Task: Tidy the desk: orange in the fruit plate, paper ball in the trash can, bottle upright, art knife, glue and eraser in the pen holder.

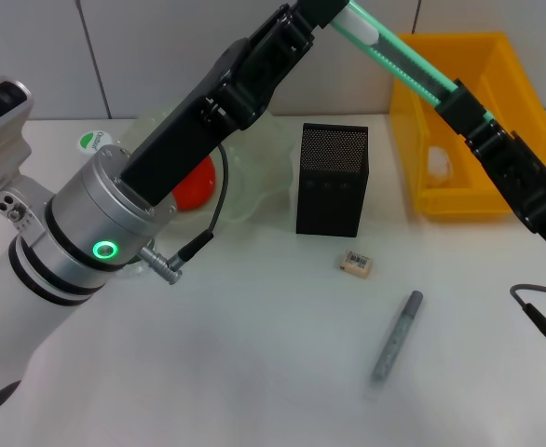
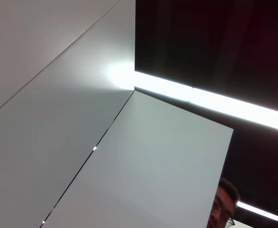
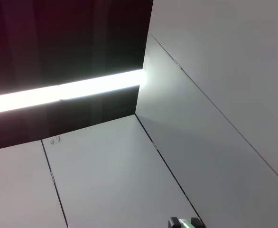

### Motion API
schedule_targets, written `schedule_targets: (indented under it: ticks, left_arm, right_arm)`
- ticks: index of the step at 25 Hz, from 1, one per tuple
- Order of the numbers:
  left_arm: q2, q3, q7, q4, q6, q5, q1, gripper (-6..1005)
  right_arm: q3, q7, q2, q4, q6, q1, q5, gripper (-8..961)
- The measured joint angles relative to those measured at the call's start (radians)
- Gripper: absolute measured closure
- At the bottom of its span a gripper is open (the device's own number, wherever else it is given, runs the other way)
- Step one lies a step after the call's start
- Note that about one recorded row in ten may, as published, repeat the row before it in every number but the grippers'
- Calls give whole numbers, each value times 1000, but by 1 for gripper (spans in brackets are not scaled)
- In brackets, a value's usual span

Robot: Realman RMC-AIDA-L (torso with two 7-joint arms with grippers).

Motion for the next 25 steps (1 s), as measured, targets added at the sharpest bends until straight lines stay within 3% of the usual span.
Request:
schedule_targets:
  ticks: [8,19,25]
  left_arm:
    - [0,-14,-2,-3,-1,3,6,819]
    - [0,-22,-15,-4,-1,0,9,820]
    - [0,-22,-14,-4,0,0,9,820]
  right_arm:
    - [0,-1,0,4,1,-1,-4,855]
    - [0,-4,0,10,-24,-6,-4,701]
    - [0,-4,0,11,-16,-6,-4,435]
